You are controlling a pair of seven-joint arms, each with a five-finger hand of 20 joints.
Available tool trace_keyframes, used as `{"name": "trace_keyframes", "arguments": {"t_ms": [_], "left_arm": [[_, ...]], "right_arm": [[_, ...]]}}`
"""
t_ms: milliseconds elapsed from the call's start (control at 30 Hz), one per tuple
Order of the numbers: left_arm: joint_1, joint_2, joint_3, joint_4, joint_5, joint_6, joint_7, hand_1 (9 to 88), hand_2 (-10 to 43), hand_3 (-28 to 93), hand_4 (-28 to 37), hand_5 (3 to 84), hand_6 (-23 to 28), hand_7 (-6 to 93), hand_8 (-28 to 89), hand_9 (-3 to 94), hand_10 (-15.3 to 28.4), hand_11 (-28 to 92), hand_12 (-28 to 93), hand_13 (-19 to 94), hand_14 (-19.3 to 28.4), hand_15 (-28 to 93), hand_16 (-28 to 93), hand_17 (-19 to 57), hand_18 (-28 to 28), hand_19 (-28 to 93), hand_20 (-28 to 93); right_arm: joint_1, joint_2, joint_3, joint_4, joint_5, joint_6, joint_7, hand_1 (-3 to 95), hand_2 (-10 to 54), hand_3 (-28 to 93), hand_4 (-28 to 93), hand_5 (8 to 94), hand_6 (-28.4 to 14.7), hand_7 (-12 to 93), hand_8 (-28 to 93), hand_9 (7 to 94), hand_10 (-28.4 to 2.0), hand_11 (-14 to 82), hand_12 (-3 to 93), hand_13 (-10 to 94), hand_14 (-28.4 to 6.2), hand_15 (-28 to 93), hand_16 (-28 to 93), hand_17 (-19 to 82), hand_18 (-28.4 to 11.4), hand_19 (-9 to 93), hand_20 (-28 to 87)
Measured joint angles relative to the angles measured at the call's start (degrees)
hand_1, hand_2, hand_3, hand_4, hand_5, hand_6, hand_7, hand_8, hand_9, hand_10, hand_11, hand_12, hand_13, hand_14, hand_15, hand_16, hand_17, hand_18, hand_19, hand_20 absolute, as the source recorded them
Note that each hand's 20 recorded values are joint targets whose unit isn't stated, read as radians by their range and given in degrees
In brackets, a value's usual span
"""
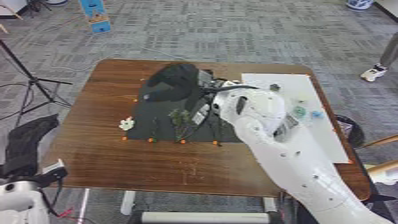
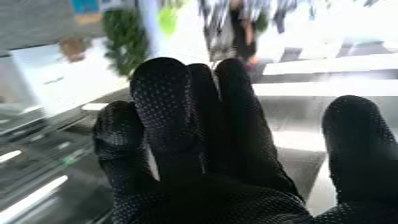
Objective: Arrange flowers
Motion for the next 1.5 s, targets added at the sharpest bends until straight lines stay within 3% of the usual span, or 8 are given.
{"name": "trace_keyframes", "arguments": {"t_ms": [267, 433, 567, 800, 1100, 1500], "left_arm": [[-3.2, -0.15, 2.41, 0.15, 0.58, 0.89, -1.73, 35.8, 19.3, 72, -25.6, 51.6, 2.6, 19.3, -10, 50.0, 12.3, 20, 10, 38, 10.9, 12, -3, 13.3, 5.8, 6, 19], [-4.1, -0.13, 2.45, 0.11, 0.57, 0.88, -1.60, 35.5, 19.4, 72, -25.8, 51.7, 2.5, 19.3, -10, 50.0, 12.3, 20, 10, 38, 10.9, 12, -3, 13.4, 5.7, 5, 19], [-4.4, 0.02, 2.85, 0.14, 0.47, 0.81, -1.43, 35.2, 19.5, 72, -25.9, 51.7, 2.6, 19.2, -10, 50.1, 12.4, 20, 10, 38, 11.0, 12, -3, 13.3, 5.8, 6, 19], [-4.2, 0.03, 2.18, 0.05, -0.09, 0.68, -0.47, 34.8, 19.7, 71, -26.3, 51.8, 2.6, 19.2, -10, 50.1, 12.4, 20, 10, 38, 11.0, 12, -3, 13.4, 5.7, 5, 19], [-3.8, -0.02, 1.90, 0.04, -0.56, 0.57, 0.21, 34.5, 19.8, 72, -26.5, 51.8, 2.7, 19.1, -10, 50.0, 12.4, 20, 10, 38, 11.0, 12, -3, 13.4, 5.7, 5, 19], [-4.0, -0.04, 1.88, 0.09, -0.57, 0.20, 0.18, 34.4, 19.9, 71, -26.5, 51.8, 2.7, 19.0, -10, 50.1, 12.4, 20, 10, 38, 11.0, 12, -3, 13.3, 5.7, 5, 19]], "right_arm": [[-6.3, 1.7, 10.8, -2.4, 10.9, -1.2, 1.9, 17.4, 17.4, 57, -17, 53.7, -4.3, 16, -9, 55.1, -13.9, 7.3, 12.5, 66, -17.5, 64, 28, 29, -27.2, 78, 64], [-8.6, 2.7, 13.4, -3.0, 21.7, 0.5, 7.3, 16.5, 16.7, 59, -17, 54.1, -4.0, 17, -10, 55.8, -14.7, 7.3, 13.3, 59, -18.6, 48, 26, 24, -24.5, 64, 56], [-12.0, 2.4, 19.1, -4.5, 26.3, 0.6, 8.6, 17.3, 15.3, 60, -16, 54.0, -4.0, 17, -10, 55.7, -15.2, 7.3, 13.7, 58, -18.5, 45, 27, 23, -24.1, 62, 55], [-18.4, 0.9, 30.1, -5.3, 36.8, 3.9, 10.3, 17.9, 13.4, 61, -16, 53.5, -3.9, 17, -9, 56.0, -15.3, 7.4, 14.0, 56, -18.1, 43, 28, 21, -23.9, 59, 54], [-23.2, -4.3, 40.2, -5.9, 49.0, -4.1, 11.3, 18.3, 13.5, 60, -16, 53.8, -3.9, 16, -9, 56.9, -15.2, 7.5, 14.4, 56, -18.0, 42, 29, 20, -23.7, 57, 53], [-27.0, -6.7, 43.4, -5.8, 46.9, -2.2, 11.5, 18.7, 12.8, 61, -16, 54.1, -3.8, 16, -9, 58.1, -15.0, 7.8, 14.7, 56, -17.7, 41, 29, 19, -23.4, 56, 53]]}}
